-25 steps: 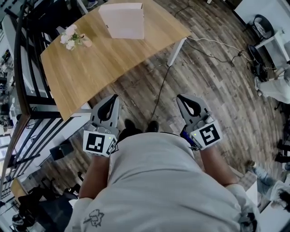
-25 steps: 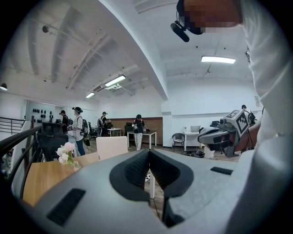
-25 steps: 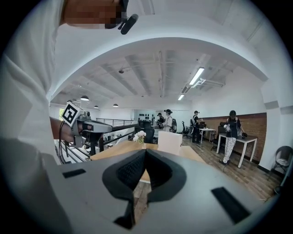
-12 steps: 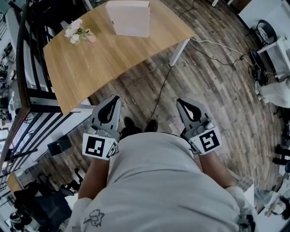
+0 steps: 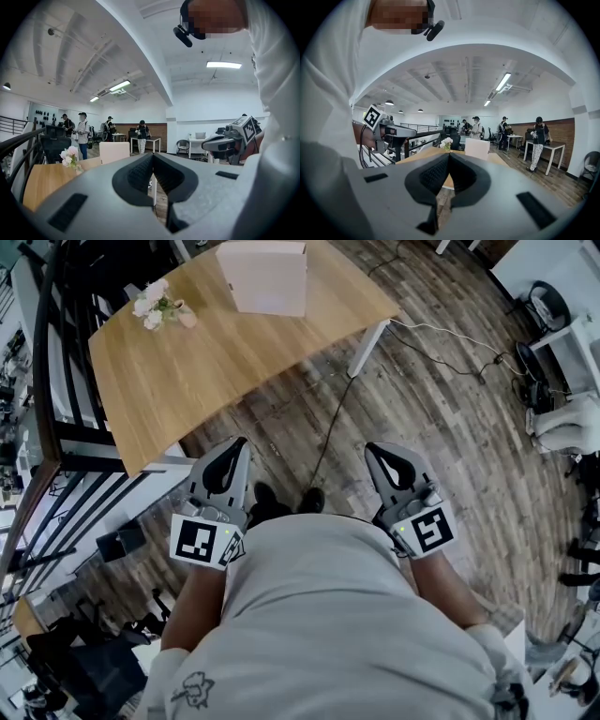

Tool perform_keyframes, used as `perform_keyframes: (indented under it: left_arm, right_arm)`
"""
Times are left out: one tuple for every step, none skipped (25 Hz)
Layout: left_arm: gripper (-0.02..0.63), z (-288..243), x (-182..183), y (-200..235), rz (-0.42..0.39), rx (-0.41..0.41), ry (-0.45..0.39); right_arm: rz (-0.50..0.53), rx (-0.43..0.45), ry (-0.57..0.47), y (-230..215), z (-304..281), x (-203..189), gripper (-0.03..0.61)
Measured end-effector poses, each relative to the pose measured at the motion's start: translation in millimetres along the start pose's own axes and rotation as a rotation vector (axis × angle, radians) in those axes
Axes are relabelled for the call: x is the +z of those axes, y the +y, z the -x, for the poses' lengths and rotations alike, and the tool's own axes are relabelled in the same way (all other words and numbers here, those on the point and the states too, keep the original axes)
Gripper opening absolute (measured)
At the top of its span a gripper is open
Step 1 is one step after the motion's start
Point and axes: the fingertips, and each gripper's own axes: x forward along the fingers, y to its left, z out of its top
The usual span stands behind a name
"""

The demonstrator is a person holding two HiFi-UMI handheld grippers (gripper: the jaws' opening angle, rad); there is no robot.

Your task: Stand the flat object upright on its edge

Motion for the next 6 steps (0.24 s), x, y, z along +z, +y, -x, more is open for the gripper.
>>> perform_keyframes:
  left_arm:
    - [0.006,-0.4,0.4,-1.6,0.002,-0.002,0.0]
    - [0.006,-0.8,0.9,-3.3,0.003,-0.004,0.001]
    - [0.006,-1.1,1.6,-4.8,0.003,-0.005,0.001]
    - [0.006,-1.4,2.3,-6.0,0.002,-0.005,0.001]
    - [0.006,-1.5,3.1,-6.9,0.0,-0.006,0.002]
    - [0.006,-1.7,4.0,-7.7,-0.002,-0.006,0.002]
  right_arm:
    - [-0.002,-0.001,-0.001,-0.4,0.7,-0.2,0.005]
    - [-0.005,-0.002,0.0,-1.0,1.6,-0.2,0.005]
    - [-0.008,-0.002,0.0,-1.6,2.5,0.1,0.005]
    - [-0.009,-0.002,0.001,-2.2,3.3,0.6,0.005]
    - [-0.009,-0.001,0.001,-2.7,4.1,1.2,0.005]
    - [-0.009,-0.001,0.001,-3.1,4.8,1.8,0.005]
